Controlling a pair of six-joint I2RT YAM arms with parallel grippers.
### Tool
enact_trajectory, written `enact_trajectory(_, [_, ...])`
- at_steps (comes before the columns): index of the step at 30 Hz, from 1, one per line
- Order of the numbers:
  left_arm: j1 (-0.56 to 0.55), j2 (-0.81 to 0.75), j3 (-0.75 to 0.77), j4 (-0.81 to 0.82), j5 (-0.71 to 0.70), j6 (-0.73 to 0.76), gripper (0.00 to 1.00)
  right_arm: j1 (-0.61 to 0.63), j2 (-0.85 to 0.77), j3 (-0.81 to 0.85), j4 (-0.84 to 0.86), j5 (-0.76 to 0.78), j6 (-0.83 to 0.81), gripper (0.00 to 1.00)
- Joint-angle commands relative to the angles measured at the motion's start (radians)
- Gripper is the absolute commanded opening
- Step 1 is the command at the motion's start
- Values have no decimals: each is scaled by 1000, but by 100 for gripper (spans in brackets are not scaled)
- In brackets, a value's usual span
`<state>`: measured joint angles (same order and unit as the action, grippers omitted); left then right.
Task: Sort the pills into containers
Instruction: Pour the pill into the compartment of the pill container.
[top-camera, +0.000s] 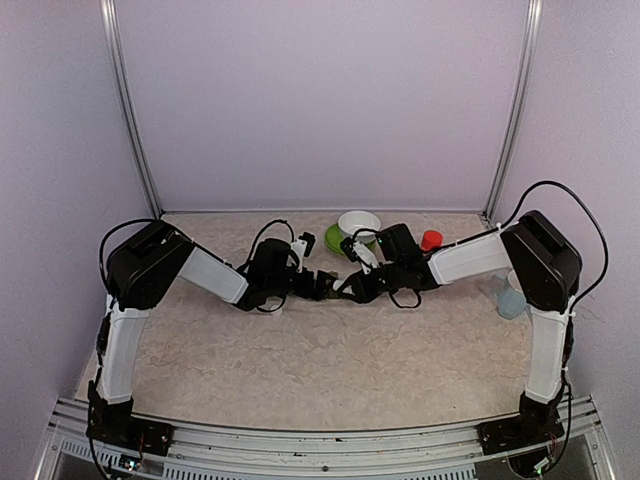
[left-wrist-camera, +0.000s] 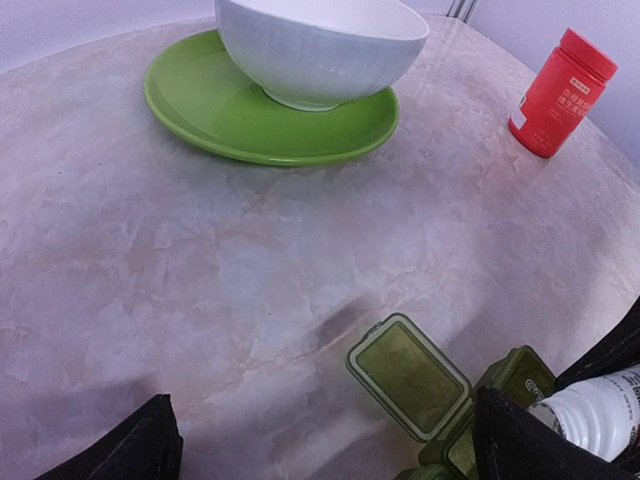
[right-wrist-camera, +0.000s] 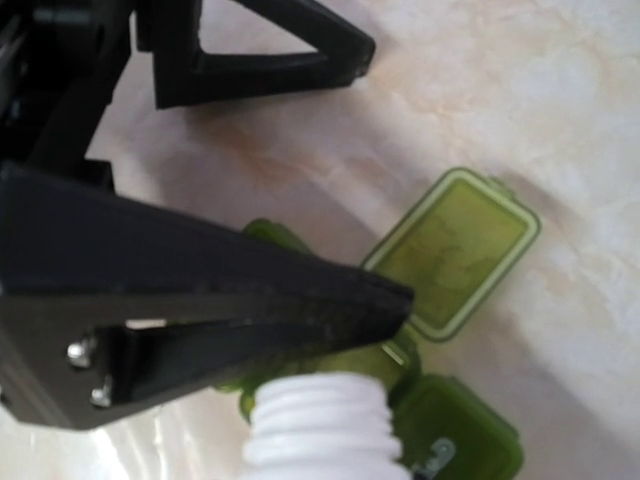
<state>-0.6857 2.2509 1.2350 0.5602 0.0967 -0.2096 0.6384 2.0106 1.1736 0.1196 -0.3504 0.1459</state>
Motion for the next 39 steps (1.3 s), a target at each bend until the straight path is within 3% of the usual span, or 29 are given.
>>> enact_trajectory(1, [7,10,-7,24,-9,-5,99,-5,22,35,-56,19,-17,18])
enact_trajectory(39, [9,9,-12,32,-12,-8,99,32,68,214,-353,63,-65,19])
